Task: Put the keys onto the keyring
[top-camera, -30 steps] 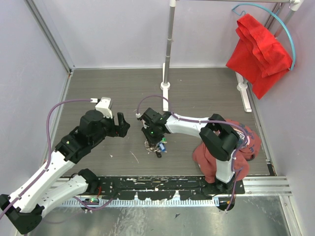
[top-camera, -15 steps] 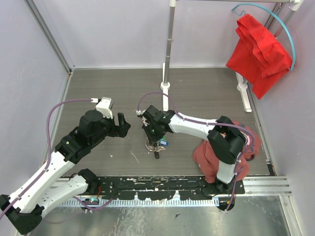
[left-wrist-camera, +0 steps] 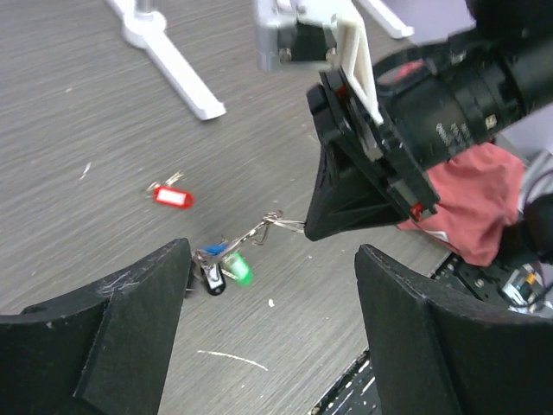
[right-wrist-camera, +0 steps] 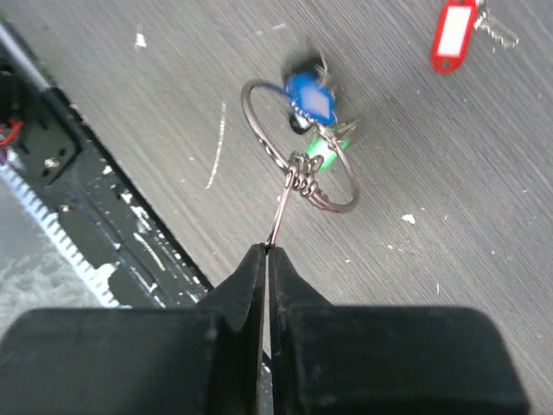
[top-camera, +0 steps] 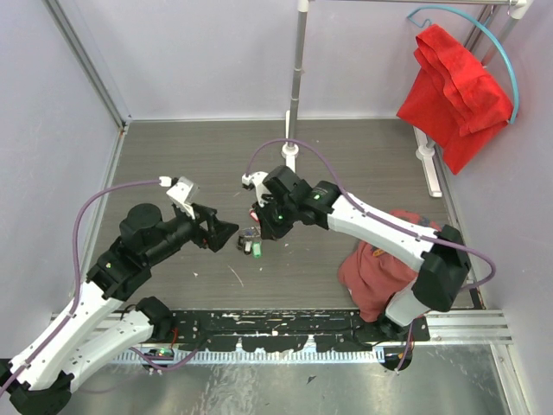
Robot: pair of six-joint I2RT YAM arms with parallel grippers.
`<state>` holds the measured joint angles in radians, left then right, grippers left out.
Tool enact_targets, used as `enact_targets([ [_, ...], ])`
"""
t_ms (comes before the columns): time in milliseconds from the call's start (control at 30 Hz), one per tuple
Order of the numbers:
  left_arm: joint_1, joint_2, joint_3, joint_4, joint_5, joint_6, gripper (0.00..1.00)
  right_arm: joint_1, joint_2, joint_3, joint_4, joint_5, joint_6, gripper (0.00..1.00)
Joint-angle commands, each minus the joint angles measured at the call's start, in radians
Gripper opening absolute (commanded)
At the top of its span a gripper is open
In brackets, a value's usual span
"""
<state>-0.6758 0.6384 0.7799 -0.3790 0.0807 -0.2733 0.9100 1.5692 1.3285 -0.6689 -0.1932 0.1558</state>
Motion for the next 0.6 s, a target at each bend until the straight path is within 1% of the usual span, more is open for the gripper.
enact_targets([
  [0, 0.004, -0.001, -0.006, 0.1, 0.195, 0.064, 0.83, 0.004, -0.118, 0.102, -0.071, -0.088, -0.08, 0.01],
  [67, 0.004, 0.003, 0.0, 0.106, 0.205, 0.09, 0.86, 0.004, -0.148, 0.133, -0.101, -0.124, -0.095, 0.01],
  [100, 0.004, 0.005, 0.005, 0.105, 0.207, 0.111, 0.92, 0.005, -0.16, 0.145, -0.116, -0.151, -0.103, 0.01],
  [200, 0.004, -0.003, 0.02, 0.12, 0.206, 0.173, 0.98, 0.005, -0.191, 0.179, -0.156, -0.186, -0.116, 0.01],
  [300, 0.004, -0.02, 0.02, 0.165, 0.183, 0.23, 0.98, 0.004, -0.212, 0.213, -0.197, -0.217, -0.132, 0.01],
  [400, 0.004, -0.019, 0.034, 0.202, 0.182, 0.277, 0.96, 0.004, -0.235, 0.237, -0.23, -0.242, -0.158, 0.01],
  [500, 0.005, -0.012, 0.047, 0.232, 0.229, 0.321, 0.93, 0.004, -0.252, 0.258, -0.249, -0.247, -0.166, 0.01],
  [567, 0.004, -0.008, 0.051, 0.267, 0.262, 0.335, 0.91, 0.004, -0.257, 0.267, -0.247, -0.245, -0.141, 0.01],
])
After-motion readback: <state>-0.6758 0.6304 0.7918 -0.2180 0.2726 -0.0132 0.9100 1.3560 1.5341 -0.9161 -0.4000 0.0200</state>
